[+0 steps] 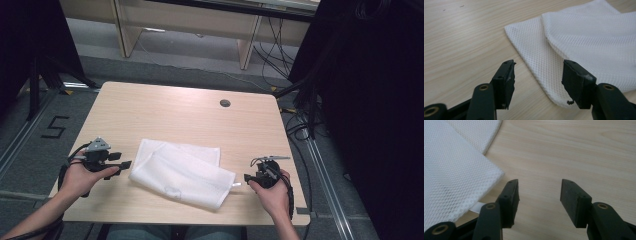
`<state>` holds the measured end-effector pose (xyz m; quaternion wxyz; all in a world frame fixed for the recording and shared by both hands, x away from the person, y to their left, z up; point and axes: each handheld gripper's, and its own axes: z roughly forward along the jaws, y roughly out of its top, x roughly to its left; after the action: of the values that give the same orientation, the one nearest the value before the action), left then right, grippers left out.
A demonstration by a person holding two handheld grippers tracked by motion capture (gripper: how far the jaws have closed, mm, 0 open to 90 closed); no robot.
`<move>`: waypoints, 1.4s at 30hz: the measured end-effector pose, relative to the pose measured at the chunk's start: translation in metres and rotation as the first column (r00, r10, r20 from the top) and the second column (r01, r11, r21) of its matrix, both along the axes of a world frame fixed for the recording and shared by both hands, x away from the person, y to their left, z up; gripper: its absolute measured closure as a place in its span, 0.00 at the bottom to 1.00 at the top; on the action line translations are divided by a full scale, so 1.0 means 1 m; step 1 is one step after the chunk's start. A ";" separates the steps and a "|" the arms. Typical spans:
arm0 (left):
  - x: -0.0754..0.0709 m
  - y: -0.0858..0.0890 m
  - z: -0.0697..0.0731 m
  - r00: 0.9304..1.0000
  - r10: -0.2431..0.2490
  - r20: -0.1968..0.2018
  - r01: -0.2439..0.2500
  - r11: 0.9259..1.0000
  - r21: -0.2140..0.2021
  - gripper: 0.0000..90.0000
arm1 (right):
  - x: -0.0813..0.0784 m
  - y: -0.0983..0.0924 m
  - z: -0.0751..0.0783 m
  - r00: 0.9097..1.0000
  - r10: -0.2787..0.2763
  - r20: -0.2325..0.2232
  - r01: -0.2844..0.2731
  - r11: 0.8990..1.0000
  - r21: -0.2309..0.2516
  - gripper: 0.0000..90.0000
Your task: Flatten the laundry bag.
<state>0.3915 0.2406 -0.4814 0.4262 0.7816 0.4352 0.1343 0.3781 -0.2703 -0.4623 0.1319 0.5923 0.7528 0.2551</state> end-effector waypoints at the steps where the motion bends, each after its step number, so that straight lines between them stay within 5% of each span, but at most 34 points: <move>1: 0.000 -0.002 0.001 1.000 0.004 -0.001 -0.004 1.000 -0.017 0.49 | 0.000 0.000 0.000 1.000 0.004 0.005 -0.005 1.000 0.006 0.56; 6: -0.005 -0.008 0.006 0.999 -0.039 0.032 0.039 0.999 -0.005 0.51 | 0.000 0.001 0.001 0.997 0.057 0.059 -0.057 0.998 0.007 0.58; 11: -0.013 -0.018 0.009 0.996 -0.083 0.034 0.083 0.996 -0.019 0.57 | -0.001 0.010 0.009 0.996 0.061 0.059 -0.062 0.998 0.011 0.64; 15: -0.021 -0.026 0.016 0.987 -0.153 0.048 0.153 0.988 -0.008 0.65 | 0.000 0.017 0.010 0.992 0.111 0.058 -0.112 0.993 0.022 0.78; 17: -0.025 -0.031 0.019 0.977 -0.209 0.045 0.209 0.978 0.005 0.73 | 0.001 0.020 0.011 0.993 0.109 0.050 -0.110 0.994 0.016 0.87; 20: -0.029 -0.043 0.022 0.957 -0.288 0.045 0.287 0.957 0.034 0.83 | 0.003 0.030 0.014 0.994 0.106 0.042 -0.109 0.991 0.074 0.98; 21: -0.029 -0.043 0.022 0.957 -0.288 0.045 0.287 0.957 0.034 0.85 | 0.005 0.032 0.014 0.993 0.112 0.042 -0.115 0.990 0.080 0.99; 24: -0.034 -0.057 0.022 0.943 -0.333 0.005 0.332 0.941 0.073 0.89 | 0.009 0.037 0.016 0.988 0.150 0.035 -0.152 0.986 0.069 1.00; 27: -0.036 -0.071 0.019 0.917 -0.394 -0.061 0.399 0.907 0.134 0.89 | 0.018 0.048 0.017 0.979 0.202 -0.001 -0.202 0.978 0.045 1.00; 30: -0.037 -0.080 0.016 0.908 -0.409 -0.090 0.418 0.898 0.135 0.89 | 0.026 0.054 0.016 0.975 0.221 0.002 -0.221 0.974 0.043 0.98; 32: -0.034 -0.089 0.014 0.890 -0.440 -0.122 0.456 0.872 0.180 0.88 | 0.037 0.062 0.016 0.974 0.228 -0.008 -0.228 0.973 0.041 0.96; 33: -0.034 -0.089 0.014 0.890 -0.440 -0.122 0.456 0.872 0.180 0.88 | 0.037 0.062 0.016 0.974 0.228 -0.008 -0.228 0.973 0.041 0.96; 34: -0.029 -0.094 0.014 0.874 -0.463 -0.151 0.486 0.841 0.236 0.88 | 0.045 0.068 0.016 0.975 0.221 -0.010 -0.220 0.975 0.041 0.94; 38: -0.025 -0.106 0.010 0.873 -0.458 -0.168 0.486 0.845 0.222 0.87 | 0.056 0.072 0.014 0.974 0.225 -0.005 -0.225 0.974 0.033 0.87; 39: -0.022 -0.112 0.009 0.867 -0.467 -0.175 0.497 0.838 0.224 0.87 | 0.066 0.076 0.012 0.976 0.217 -0.007 -0.216 0.976 0.029 0.85; 42: -0.021 -0.118 0.008 0.865 -0.469 -0.176 0.499 0.838 0.222 0.86 | 0.078 0.082 0.008 0.978 0.206 -0.036 -0.206 0.978 0.027 0.80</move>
<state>0.3705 0.1228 -0.4733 0.3144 0.9215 0.2255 0.0329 0.4562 -0.1884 -0.4548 0.0836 0.5174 0.8095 0.2645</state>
